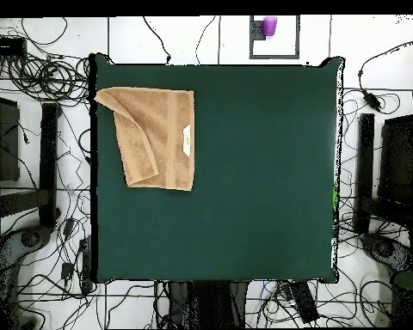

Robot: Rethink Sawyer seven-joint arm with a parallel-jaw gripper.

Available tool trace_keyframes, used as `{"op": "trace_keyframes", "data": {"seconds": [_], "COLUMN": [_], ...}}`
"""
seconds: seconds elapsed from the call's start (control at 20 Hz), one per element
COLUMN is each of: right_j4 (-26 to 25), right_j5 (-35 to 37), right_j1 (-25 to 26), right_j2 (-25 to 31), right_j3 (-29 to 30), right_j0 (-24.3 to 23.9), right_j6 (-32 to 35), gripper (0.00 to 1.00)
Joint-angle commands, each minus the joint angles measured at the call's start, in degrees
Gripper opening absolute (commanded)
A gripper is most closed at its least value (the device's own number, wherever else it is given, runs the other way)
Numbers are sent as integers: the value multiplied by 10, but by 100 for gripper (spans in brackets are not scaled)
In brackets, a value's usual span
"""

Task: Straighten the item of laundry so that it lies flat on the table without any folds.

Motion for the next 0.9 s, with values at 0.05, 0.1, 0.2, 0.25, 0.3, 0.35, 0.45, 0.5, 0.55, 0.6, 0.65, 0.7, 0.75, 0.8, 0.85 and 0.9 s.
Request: {"op": "trace_keyframes", "data": {"seconds": [0.05, 0.1, 0.2, 0.25, 0.3, 0.35, 0.45, 0.5, 0.55, 0.6, 0.65, 0.7, 0.75, 0.8, 0.85, 0.9], "right_j4": [-10, -5, -11, -20, -24, -28, -34, -37, -37, -42, -39, -38, -35, -36, -38, -38], "right_j5": [86, 105, 161, 207, 255, 301, 379, 410, 434, 467, 483, 508, 532, 567, 593, 622], "right_j1": [41, 40, 41, 46, 53, 65, 88, 97, 107, 118, 127, 139, 151, 167, 181, 196], "right_j2": [-9, -4, 8, 18, 28, 41, 61, 69, 78, 87, 95, 103, 111, 124, 135, 143], "right_j3": [84, 63, -6, -57, -113, -176, -274, -313, -351, -388, -417, -451, -483, -529, -570, -611], "right_j0": [17, 16, 12, 8, 0, -11, -32, -41, -51, -61, -69, -78, -85, -96, -104, -111], "right_j6": [99, 106, 122, 135, 148, 156, 163, 159, 163, 164, 167, 167, 172, 169, 167, 167], "gripper": [100, 100, 100, 100, 100, 100, 100, 100, 100, 100, 100, 100, 100, 100, 100, 100]}}
